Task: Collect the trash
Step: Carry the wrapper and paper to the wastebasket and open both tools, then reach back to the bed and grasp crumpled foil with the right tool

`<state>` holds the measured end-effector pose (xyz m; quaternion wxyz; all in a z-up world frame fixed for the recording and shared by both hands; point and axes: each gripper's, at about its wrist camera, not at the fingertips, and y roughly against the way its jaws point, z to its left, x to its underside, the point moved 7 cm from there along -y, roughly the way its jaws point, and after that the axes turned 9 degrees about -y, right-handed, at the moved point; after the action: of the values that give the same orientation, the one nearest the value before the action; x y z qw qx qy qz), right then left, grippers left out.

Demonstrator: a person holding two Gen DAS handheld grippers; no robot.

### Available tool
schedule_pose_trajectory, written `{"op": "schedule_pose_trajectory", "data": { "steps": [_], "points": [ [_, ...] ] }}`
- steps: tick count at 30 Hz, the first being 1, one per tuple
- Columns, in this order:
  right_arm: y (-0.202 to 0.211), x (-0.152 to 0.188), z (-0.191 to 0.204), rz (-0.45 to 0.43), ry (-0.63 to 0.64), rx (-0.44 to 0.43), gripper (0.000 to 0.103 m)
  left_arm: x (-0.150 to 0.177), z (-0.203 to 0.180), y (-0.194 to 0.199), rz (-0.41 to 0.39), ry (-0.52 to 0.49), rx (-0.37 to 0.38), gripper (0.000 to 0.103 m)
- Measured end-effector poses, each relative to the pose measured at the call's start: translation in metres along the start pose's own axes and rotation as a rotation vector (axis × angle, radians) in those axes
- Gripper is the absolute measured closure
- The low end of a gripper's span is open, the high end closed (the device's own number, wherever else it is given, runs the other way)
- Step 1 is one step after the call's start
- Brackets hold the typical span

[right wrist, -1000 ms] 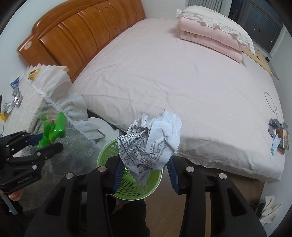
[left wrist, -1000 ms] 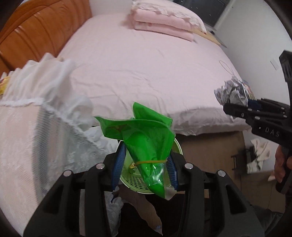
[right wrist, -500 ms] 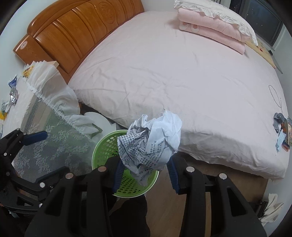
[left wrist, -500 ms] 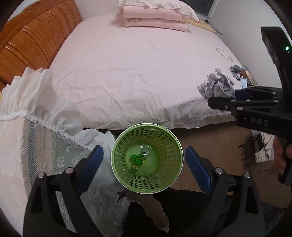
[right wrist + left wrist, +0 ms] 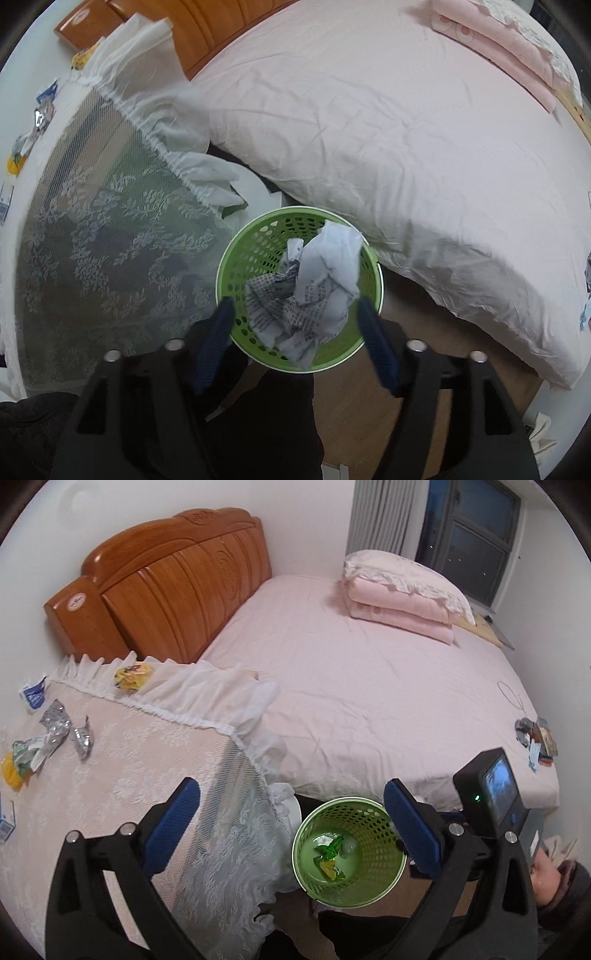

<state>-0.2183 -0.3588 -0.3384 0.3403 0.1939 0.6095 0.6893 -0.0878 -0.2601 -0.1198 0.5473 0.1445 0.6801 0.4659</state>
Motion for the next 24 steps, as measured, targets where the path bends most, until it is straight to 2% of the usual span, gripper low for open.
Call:
{"op": "schedule_pose_trajectory", "data": {
  "steps": [2, 3, 6, 9, 11, 14, 19, 24],
  "points": [
    [-0.005, 0.001, 0.012, 0.001, 0.037, 0.033, 0.006, 0.004, 0.014, 0.008, -0.018, 0.049, -0.021, 0.008],
    [-0.007, 0.000, 0.018, 0.004, 0.055, 0.043, 0.004, 0.006, 0.020, 0.012, -0.023, 0.066, -0.037, 0.008],
    [-0.002, -0.006, 0.034, -0.010, 0.109, 0.060, 0.004, 0.016, 0.040, 0.022, -0.019, 0.108, -0.092, 0.008],
    [0.015, -0.019, 0.057, -0.070, 0.154, 0.054, 0.003, 0.028, 0.060, 0.028, -0.011, 0.163, -0.123, 0.008],
    [0.030, -0.028, 0.072, -0.114, 0.165, 0.030, 0.002, 0.035, 0.074, 0.034, -0.015, 0.215, -0.126, 0.008],
    [0.053, -0.042, 0.103, -0.153, 0.177, -0.051, 0.002, 0.044, 0.097, 0.047, -0.036, 0.280, -0.157, 0.008],
    [0.082, -0.058, 0.154, -0.237, 0.275, -0.080, 0.002, 0.062, 0.132, 0.069, -0.054, 0.341, -0.247, 0.008],
    [0.089, -0.066, 0.207, -0.244, 0.342, -0.147, 0.002, 0.088, 0.169, 0.086, -0.045, 0.436, -0.321, 0.008]
  ]
}}
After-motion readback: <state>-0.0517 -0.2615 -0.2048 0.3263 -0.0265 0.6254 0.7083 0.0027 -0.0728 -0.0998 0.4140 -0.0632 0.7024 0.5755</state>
